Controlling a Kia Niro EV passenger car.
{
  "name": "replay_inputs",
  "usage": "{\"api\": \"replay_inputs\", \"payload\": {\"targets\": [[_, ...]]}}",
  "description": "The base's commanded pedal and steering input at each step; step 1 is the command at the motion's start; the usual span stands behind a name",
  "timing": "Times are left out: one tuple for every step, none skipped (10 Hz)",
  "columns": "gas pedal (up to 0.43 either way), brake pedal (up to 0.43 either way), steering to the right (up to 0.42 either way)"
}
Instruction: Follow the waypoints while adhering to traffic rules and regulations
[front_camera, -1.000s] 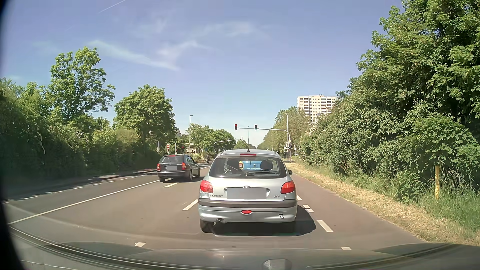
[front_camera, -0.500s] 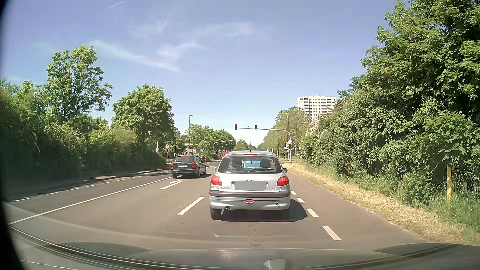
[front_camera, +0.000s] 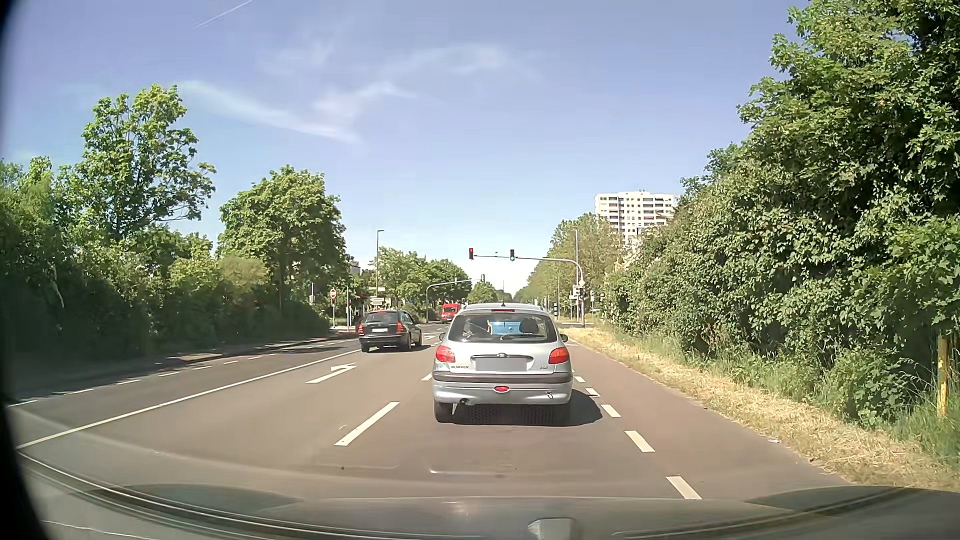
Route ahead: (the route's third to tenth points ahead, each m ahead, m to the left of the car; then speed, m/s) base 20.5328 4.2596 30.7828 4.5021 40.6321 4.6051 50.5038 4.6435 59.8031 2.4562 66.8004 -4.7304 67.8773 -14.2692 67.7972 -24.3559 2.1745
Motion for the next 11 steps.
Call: {"api": "replay_inputs", "payload": {"targets": [[0.280, 0.030, -0.001], [0.268, 0.030, -0.001], [0.240, 0.030, -0.001], [0.240, 0.030, 0.000], [0.248, 0.030, 0.001], [0.287, 0.030, 0.003], [0.299, 0.030, 0.003], [0.299, 0.030, 0.003], [0.299, 0.030, 0.003], [0.299, 0.030, 0.003], [0.287, 0.030, 0.003]]}}
